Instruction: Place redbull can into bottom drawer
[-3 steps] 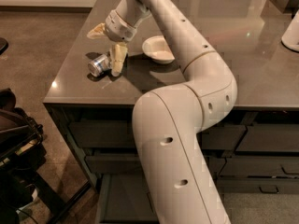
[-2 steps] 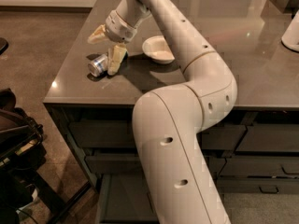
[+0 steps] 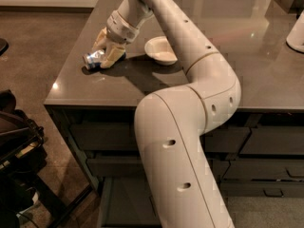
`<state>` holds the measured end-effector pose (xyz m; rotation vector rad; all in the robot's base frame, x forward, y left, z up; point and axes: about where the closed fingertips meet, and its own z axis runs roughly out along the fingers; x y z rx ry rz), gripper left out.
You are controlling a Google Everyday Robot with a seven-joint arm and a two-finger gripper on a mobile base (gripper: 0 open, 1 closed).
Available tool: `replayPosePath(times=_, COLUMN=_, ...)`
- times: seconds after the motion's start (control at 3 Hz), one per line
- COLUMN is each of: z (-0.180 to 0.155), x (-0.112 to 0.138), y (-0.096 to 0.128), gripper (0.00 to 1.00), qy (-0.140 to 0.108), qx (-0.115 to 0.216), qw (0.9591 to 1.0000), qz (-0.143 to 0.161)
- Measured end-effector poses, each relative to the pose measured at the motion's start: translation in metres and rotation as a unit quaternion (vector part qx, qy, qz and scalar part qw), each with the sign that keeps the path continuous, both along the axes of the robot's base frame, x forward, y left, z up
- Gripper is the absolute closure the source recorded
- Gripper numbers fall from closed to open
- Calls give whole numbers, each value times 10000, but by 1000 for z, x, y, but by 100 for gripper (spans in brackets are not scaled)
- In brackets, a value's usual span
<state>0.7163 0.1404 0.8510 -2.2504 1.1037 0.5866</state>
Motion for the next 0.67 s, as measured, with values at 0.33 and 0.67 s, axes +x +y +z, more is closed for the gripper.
replayPosePath(times=0.33, z=0, x=0, y=0, gripper=87, qy=0, qx=0, qw=10000, qz=0)
replayPosePath(times=0.67, z=0, x=0, y=0, gripper=100, qy=0, qx=0, qw=10000, qz=1)
